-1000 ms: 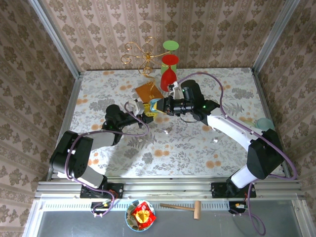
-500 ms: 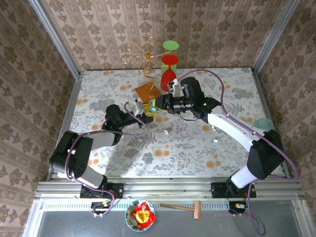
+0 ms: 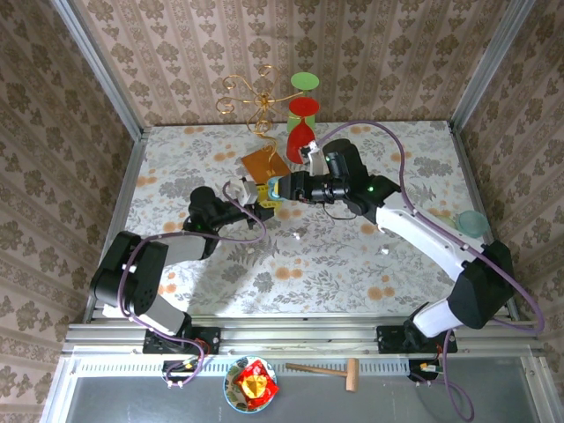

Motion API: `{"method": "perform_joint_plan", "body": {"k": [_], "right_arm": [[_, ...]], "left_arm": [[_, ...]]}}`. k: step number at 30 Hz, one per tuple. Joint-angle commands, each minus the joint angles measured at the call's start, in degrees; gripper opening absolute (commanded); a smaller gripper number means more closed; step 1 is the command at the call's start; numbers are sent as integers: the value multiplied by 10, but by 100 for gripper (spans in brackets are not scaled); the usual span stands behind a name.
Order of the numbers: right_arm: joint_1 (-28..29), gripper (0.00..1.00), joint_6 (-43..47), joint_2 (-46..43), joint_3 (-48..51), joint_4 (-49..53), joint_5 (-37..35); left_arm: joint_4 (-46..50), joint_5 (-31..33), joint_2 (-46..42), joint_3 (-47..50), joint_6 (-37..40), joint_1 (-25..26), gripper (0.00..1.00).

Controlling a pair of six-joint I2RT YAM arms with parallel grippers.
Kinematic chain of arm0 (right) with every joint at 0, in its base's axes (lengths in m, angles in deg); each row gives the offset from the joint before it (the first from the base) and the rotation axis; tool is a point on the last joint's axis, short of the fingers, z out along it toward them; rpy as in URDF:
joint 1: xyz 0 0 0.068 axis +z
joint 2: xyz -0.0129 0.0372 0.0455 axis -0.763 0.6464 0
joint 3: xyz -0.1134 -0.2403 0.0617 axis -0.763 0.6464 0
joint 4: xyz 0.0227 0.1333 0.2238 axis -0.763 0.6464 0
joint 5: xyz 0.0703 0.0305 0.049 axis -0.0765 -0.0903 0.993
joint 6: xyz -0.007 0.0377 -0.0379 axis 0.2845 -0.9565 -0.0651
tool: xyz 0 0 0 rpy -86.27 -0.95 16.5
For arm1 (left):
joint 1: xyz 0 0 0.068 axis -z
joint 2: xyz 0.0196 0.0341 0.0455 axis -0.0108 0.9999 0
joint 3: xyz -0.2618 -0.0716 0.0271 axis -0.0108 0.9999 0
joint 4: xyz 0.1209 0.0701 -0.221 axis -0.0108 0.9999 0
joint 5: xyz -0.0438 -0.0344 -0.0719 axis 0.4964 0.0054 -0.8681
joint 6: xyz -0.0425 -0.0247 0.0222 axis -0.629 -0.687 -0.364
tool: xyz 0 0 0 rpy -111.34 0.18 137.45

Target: Insert the wireless bluetooth earbuds into the charging case

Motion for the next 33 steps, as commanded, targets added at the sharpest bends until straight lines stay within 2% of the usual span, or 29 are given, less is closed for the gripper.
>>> {"method": "perform_joint_plan", "body": {"k": [1, 9, 33], "right_arm": [[10, 32, 15, -14, 15, 8, -12], [24, 31, -2, 15, 8, -19, -2], [17, 29, 28, 61, -48, 26, -39]], "left_arm": [[-22, 3, 4, -14, -11, -6, 25], [-22, 5, 2, -13, -13, -6, 25], [-40, -4, -9, 3, -17, -5, 25]]}}
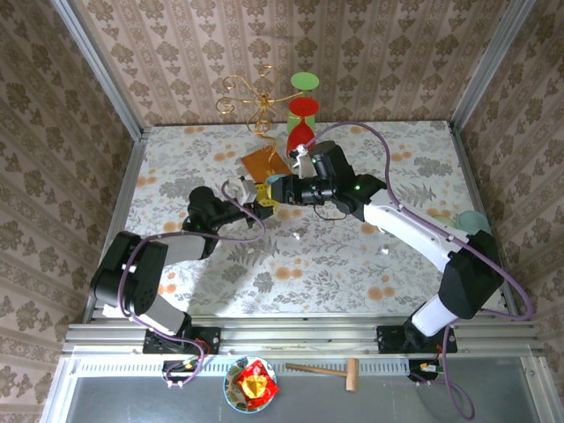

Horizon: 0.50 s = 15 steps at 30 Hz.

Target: Insert the wireless bluetooth earbuds into the charging case

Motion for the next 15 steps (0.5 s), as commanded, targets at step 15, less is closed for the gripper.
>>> {"method": "perform_joint_plan", "body": {"k": [15], "right_arm": [[-8, 30, 22, 3, -40, 48, -59]], "left_arm": [[-31, -13, -5, -2, -8, -3, 25]]}}
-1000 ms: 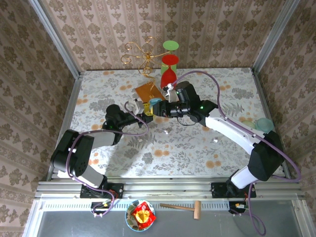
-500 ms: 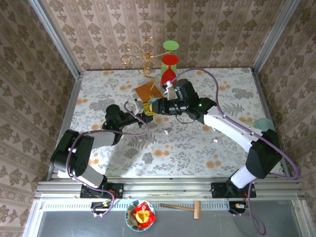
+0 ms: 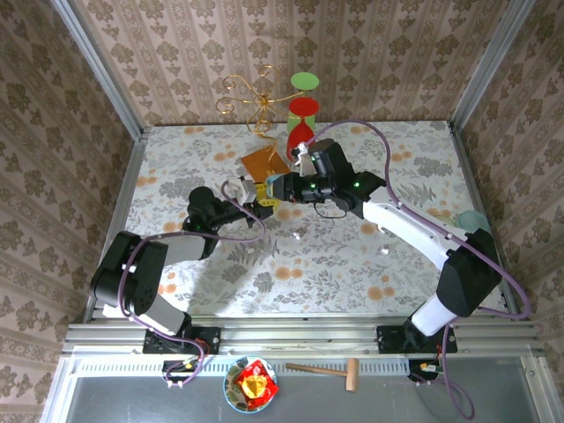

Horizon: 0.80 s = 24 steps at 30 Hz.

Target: Insert the wireless bluetooth earbuds into the charging case

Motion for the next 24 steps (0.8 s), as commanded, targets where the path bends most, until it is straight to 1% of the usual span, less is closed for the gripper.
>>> {"method": "perform_joint_plan", "body": {"k": [1, 4, 11, 16, 24], "right_arm": [[-2, 30, 14, -4, -24, 26, -32], [-2, 30, 12, -1, -31, 33, -34], [-2, 34, 11, -7, -34, 42, -49], [-2, 34, 10, -6, -38, 51, -64], [1, 34, 4, 11, -51, 48, -57]], "left_arm": [[-25, -12, -4, -4, -4, -3, 25], [-25, -12, -3, -5, 0, -3, 25], [-24, -6, -3, -4, 7, -3, 25], [-22, 3, -5, 0, 20, -2, 24], [-1, 14, -11, 3, 47, 1, 24]]}}
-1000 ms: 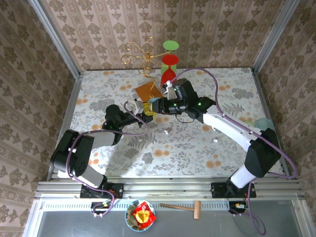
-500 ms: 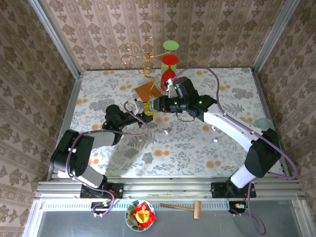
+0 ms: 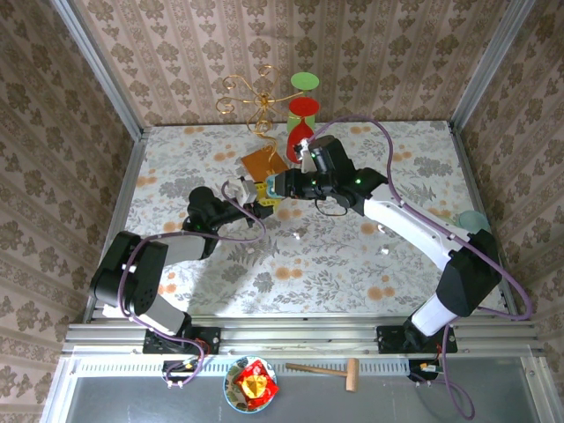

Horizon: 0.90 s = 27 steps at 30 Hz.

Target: Insert the wireless bluetooth earbuds into the charging case

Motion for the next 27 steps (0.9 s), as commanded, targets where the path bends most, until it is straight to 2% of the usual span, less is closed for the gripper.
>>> {"method": "perform_joint_plan", "body": {"k": [1, 18, 24, 27], "right_arm": [[1, 33, -1, 12, -26, 16, -12], [11, 33, 2, 35, -45, 18, 1], [11, 33, 18, -4, -16, -11, -11], [11, 38, 35, -47, 21, -34, -27]], "left_arm": [[-1, 5, -12, 3, 26, 1, 24], [-7, 24, -14, 7, 32, 0, 24], [-27, 33, -11, 13, 22, -5, 24], [-61, 33, -1, 18, -5, -18, 24]]}}
